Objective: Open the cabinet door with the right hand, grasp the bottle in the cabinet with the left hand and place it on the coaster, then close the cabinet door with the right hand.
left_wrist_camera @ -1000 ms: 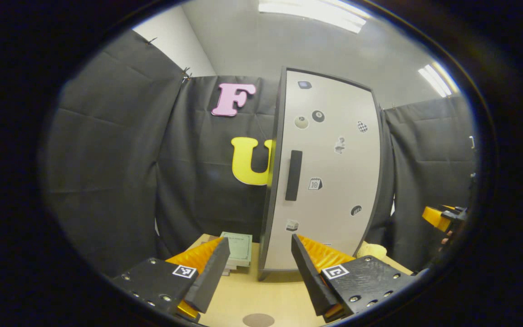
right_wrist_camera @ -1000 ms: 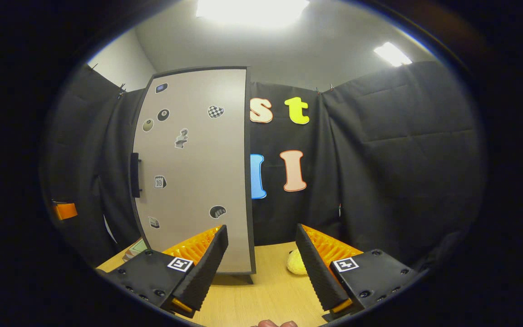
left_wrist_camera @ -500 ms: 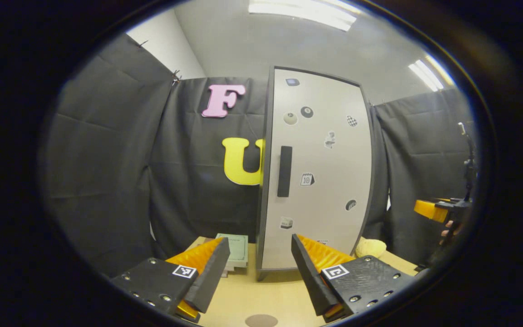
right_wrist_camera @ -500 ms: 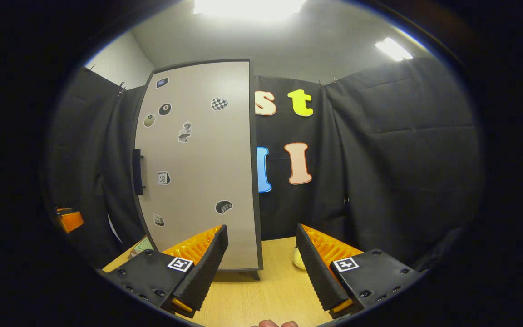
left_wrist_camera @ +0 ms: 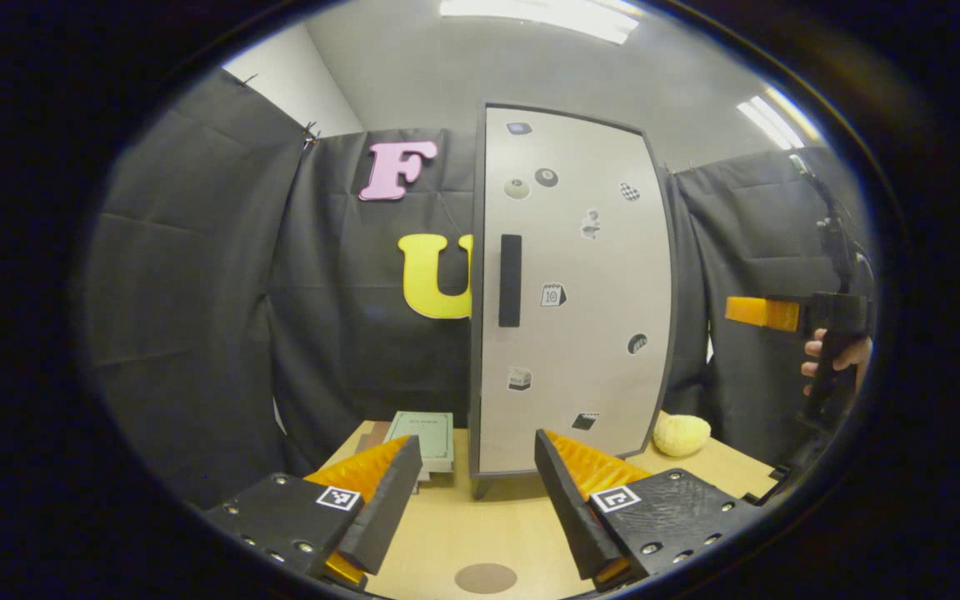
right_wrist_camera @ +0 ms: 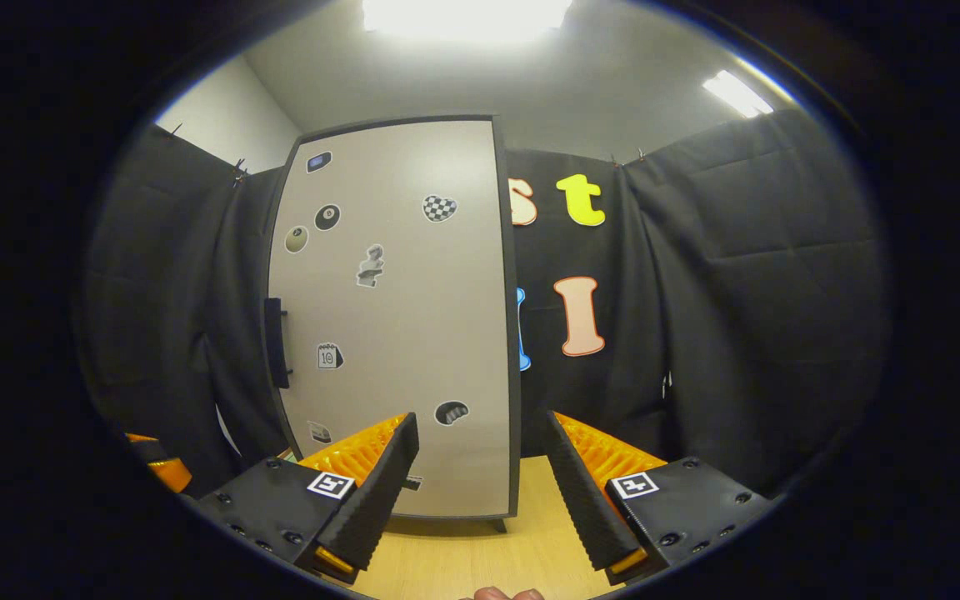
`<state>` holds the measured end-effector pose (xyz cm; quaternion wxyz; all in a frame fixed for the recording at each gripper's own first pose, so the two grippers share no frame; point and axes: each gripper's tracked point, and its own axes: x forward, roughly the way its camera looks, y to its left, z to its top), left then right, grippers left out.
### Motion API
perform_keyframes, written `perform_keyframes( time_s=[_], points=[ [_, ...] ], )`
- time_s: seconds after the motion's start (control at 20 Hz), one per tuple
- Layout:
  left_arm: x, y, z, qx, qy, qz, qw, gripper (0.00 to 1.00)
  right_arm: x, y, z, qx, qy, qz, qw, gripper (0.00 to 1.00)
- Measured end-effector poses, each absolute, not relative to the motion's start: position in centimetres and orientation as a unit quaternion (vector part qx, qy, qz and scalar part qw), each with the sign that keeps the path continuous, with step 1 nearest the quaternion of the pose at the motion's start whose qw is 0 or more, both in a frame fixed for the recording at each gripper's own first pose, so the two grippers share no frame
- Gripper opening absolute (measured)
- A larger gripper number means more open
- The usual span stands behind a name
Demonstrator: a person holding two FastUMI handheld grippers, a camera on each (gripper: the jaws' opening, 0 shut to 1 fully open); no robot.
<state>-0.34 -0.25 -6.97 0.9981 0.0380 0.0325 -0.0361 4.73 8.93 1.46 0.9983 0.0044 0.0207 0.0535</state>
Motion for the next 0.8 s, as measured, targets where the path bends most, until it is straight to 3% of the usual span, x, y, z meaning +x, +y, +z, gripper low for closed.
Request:
perform_keyframes(
  time_s=[0.3, 0.35, 0.8],
  points=[
    [-2.9, 3.1, -8.8, 0.029, 0.042, -0.009, 0.999, 0.84, 7.8, 16.4, 4.6, -0.014, 0.005, 0.106, 0.994, 0.94],
    [-3.4, 3.7, -9.0, 0.027, 0.044, -0.002, 0.999, 0.88, 8.4, 17.7, 5.3, -0.019, -0.003, 0.115, 0.993, 0.94],
    [-5.4, 10.1, -9.9, 0.009, 0.056, 0.065, 0.996, 0.85, 12.1, 29.6, 8.3, -0.004, -0.019, 0.173, 0.985, 0.96]
  ],
)
